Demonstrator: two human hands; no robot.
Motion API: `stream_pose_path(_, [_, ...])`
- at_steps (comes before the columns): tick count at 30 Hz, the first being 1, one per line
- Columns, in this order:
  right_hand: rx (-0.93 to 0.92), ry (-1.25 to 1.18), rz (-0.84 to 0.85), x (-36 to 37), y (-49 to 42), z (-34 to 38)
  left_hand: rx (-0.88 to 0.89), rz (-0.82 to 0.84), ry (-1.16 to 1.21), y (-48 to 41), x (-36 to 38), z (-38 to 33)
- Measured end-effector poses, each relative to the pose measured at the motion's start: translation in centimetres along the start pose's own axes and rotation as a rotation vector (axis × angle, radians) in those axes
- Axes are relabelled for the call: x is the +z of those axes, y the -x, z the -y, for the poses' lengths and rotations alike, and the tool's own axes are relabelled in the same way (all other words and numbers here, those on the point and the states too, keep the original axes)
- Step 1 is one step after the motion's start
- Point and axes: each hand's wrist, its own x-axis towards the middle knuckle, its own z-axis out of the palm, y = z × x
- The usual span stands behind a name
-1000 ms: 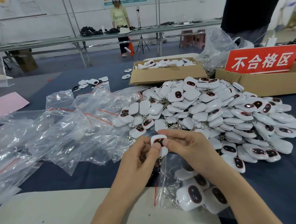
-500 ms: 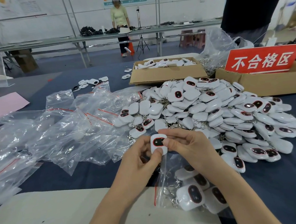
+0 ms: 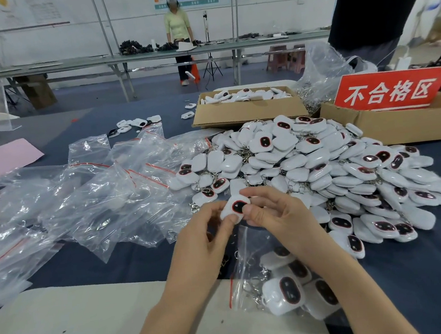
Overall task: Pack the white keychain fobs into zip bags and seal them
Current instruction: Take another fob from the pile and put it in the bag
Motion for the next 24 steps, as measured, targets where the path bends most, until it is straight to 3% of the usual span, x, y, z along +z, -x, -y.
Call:
stream_pose_path(4, [-0.04,-0.002,0.01,0.3,0.1,0.3,0.117,-0.042,-0.091,0.0,0.0,-0.1])
stream_pose_path(10, [-0.036,-0.039,-0.017,0.6,0.1,0.3,0.153,-0.078,-0.079,-0.1,-0.2,-0.1])
stream_pose_path(14, [-0.034,-0.073,-0.014,0.9,0.3,0.6,0.114,-0.08,-0.003,-0.1,0.0,-0.3])
stream_pose_path(19, [0.026,-0.123,0.09,0.7,0.6,1.2,-0.017,0.1,0.148,0.1,-0.2,-0.4])
stream_pose_path(24, [0.002,-0.144,0.124,1.1,0.9,1.3,-0.023,0.041,0.144,0.0,-0.3,-0.2])
